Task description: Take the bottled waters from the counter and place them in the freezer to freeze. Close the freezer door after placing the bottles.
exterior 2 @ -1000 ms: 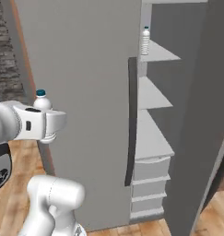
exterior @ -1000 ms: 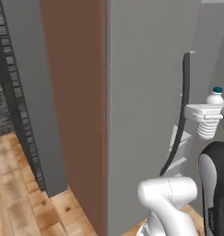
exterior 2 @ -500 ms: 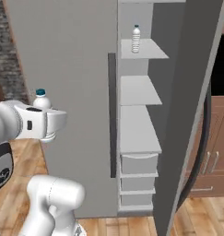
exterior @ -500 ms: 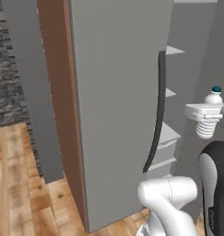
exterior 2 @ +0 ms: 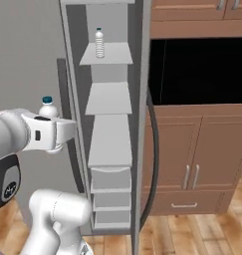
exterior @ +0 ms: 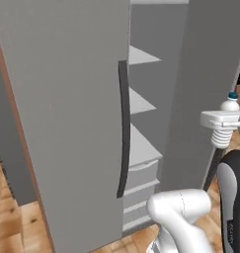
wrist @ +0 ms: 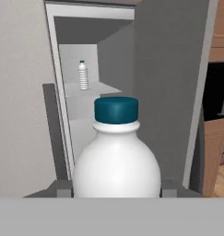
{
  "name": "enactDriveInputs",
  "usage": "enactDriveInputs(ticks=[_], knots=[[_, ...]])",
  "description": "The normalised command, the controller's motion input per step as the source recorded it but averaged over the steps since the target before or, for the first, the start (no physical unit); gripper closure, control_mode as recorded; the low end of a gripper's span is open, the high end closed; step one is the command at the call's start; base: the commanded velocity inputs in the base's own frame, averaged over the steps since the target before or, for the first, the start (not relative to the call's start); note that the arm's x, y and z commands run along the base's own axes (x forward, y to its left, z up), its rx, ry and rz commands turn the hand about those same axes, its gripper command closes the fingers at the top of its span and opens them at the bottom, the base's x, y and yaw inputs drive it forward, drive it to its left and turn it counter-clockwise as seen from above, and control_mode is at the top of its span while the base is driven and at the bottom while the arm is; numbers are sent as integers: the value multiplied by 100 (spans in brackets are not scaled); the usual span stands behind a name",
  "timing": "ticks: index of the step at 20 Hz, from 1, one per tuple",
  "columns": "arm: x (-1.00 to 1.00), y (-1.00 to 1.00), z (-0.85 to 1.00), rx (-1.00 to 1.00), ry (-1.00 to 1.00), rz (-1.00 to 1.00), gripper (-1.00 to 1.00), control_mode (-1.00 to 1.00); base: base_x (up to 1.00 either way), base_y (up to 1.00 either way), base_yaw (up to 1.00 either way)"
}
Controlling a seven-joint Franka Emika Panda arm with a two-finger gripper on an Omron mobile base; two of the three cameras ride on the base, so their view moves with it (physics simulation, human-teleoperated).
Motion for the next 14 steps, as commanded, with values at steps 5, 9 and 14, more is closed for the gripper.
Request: enactDriveInputs(ticks=[5,9,14], knots=[[0,0,0,0,0,0,100,100,18,15,22],[0,0,0,0,0,0,100,100,27,35,33],[0,0,0,0,0,0,100,100,39,1,52]])
